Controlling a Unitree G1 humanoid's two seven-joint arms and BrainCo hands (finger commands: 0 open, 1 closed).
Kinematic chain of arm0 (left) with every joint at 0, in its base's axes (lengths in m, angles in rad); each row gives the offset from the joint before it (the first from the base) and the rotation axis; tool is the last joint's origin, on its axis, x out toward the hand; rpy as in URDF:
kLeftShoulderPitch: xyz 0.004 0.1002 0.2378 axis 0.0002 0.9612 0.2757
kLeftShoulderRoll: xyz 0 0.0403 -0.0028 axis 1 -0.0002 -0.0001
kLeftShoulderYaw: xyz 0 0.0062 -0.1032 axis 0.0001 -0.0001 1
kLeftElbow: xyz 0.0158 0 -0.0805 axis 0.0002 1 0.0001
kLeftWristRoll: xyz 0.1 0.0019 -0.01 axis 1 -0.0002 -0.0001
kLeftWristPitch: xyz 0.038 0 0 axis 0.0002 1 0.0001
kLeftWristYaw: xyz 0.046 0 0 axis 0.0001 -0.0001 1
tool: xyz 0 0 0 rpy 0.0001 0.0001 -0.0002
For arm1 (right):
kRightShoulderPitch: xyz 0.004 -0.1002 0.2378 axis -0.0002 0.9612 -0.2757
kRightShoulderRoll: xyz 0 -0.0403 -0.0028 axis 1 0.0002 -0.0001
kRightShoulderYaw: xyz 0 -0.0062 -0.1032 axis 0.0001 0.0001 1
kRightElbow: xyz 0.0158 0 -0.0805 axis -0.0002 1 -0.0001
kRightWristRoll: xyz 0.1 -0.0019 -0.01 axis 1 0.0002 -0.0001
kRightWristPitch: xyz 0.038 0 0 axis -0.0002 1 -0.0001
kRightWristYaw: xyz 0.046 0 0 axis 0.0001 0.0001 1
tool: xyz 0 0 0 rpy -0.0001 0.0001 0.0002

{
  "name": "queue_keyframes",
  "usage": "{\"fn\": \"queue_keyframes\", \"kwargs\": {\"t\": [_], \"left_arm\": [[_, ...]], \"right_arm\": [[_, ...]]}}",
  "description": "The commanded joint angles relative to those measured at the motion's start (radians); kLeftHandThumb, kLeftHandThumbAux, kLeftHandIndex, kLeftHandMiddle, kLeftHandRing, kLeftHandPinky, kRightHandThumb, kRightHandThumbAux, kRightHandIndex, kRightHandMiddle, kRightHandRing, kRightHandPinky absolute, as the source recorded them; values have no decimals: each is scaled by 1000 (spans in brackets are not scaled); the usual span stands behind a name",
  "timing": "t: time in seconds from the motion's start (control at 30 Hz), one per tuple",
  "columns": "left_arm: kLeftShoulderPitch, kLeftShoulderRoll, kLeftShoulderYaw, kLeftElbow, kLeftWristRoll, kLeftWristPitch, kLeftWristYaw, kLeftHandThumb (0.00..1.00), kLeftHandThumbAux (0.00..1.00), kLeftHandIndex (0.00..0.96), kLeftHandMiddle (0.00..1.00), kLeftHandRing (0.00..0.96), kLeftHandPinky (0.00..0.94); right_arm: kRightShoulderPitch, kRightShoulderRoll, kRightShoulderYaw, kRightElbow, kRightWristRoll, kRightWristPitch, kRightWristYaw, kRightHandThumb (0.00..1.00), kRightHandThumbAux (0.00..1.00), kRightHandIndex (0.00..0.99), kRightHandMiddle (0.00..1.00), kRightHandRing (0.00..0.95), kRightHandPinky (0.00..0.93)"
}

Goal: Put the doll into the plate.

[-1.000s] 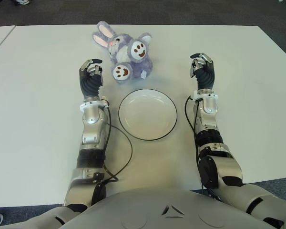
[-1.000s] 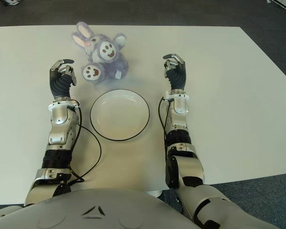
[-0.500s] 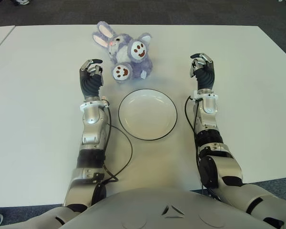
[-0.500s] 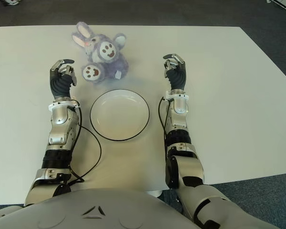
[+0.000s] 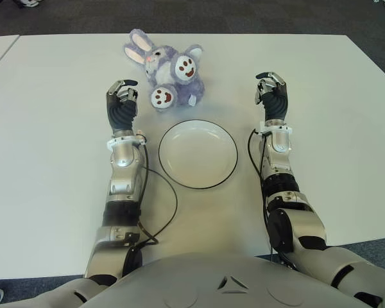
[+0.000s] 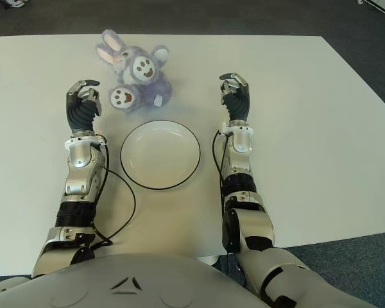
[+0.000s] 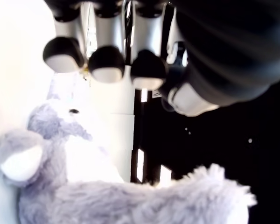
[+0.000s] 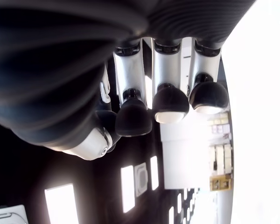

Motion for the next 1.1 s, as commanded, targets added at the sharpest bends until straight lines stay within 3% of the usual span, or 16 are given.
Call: {"fn": "queue_keyframes", "kwargs": {"t": [0.03, 0.4, 0.83, 1.1], "left_arm": [[91, 33, 2, 28, 50, -1, 13, 718, 701, 443, 878, 883, 886], [39, 91, 12, 72, 114, -24, 1, 719, 701, 443, 875, 879, 870], [-28, 176, 5, 179, 129, -120, -4, 717, 702, 443, 862, 872, 855], [-113, 314, -40, 258, 297, -190, 62, 717, 700, 444, 853, 864, 863]], "right_arm": [[71, 26, 6, 54, -1, 24, -9, 706, 719, 440, 851, 860, 826], [62, 26, 22, 55, -10, 48, -25, 705, 720, 440, 848, 856, 809], [60, 39, 25, 23, -16, 110, -49, 708, 717, 441, 849, 855, 828], [49, 44, 31, 27, -22, 131, -62, 706, 719, 440, 857, 864, 829]]}}
